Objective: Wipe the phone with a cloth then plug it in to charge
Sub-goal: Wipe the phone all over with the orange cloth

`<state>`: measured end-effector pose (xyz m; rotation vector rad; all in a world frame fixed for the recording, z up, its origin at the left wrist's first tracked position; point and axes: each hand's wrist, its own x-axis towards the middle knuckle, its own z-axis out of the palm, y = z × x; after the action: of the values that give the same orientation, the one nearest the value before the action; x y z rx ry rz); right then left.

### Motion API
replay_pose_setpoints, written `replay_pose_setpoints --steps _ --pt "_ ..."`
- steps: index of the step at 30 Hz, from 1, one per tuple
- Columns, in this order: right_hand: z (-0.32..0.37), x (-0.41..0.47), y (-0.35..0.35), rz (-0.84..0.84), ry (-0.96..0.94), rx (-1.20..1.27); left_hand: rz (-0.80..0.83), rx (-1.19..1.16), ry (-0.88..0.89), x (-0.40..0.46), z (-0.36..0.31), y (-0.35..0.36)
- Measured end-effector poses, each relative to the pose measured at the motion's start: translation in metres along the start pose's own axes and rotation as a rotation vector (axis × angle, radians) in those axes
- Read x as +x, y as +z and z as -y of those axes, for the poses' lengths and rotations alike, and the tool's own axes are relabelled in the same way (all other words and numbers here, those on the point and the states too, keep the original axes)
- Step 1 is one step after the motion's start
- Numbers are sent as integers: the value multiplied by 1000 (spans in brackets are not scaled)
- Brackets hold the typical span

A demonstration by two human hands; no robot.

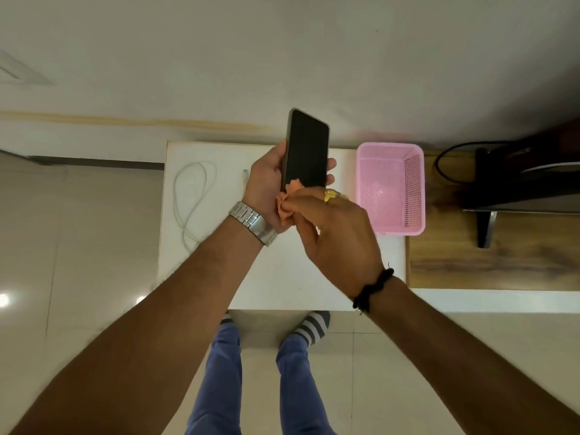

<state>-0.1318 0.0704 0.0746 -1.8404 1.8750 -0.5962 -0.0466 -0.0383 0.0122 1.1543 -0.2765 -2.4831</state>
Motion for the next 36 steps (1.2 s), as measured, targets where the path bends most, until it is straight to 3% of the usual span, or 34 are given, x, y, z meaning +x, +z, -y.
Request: replay_pose_setpoints --steps 5,10,14,20,24,28,33,36 --pt "-14 21 -6 -160 105 -15 6 -20 -27 1 7 5" --pt "-15 -3 -10 -9 -12 -56 85 28 64 1 -7 1" --pt "-18 -9 -16 -87 46 -85 99 35 93 1 -6 0" --pt "-8 -7 -6 21 -30 -83 107 33 88 -2 -2 -7" --pt "-12 -15 -9 -45 43 -81 121 10 88 -4 0 -7" --pt "-3 -5 -6 19 -39 -116 86 -19 28 -4 14 -3" --pt "-35 43 -31 -126 162 -118 99 -62 0 -5 22 -4" --pt "-17 28 -17 -38 69 -167 73 -57 41 -8 10 -6"
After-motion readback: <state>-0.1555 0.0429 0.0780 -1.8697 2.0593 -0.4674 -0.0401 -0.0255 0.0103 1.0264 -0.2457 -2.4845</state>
